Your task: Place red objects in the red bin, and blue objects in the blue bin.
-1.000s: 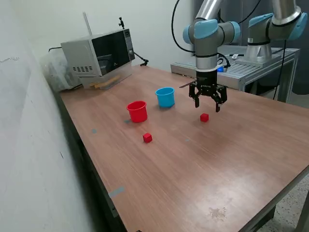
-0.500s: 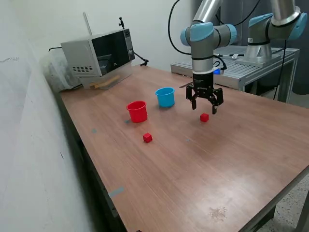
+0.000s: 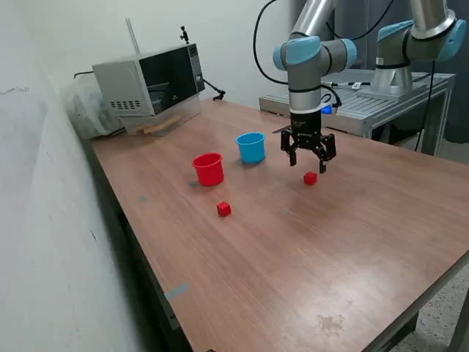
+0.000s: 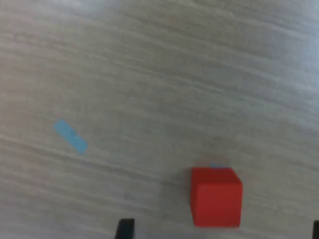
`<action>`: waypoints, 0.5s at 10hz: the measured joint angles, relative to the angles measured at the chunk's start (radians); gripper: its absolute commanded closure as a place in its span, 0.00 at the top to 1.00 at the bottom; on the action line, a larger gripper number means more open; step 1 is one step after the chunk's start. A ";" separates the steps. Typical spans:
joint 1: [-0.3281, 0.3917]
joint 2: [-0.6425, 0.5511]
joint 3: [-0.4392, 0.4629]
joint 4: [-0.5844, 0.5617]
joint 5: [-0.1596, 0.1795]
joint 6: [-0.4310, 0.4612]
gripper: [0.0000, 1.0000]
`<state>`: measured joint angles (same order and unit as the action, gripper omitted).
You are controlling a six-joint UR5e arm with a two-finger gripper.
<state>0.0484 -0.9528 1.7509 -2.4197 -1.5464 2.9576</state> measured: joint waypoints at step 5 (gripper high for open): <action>0.007 -0.005 0.036 -0.020 0.010 0.000 1.00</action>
<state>0.0558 -0.9577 1.7871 -2.4393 -1.5359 2.9575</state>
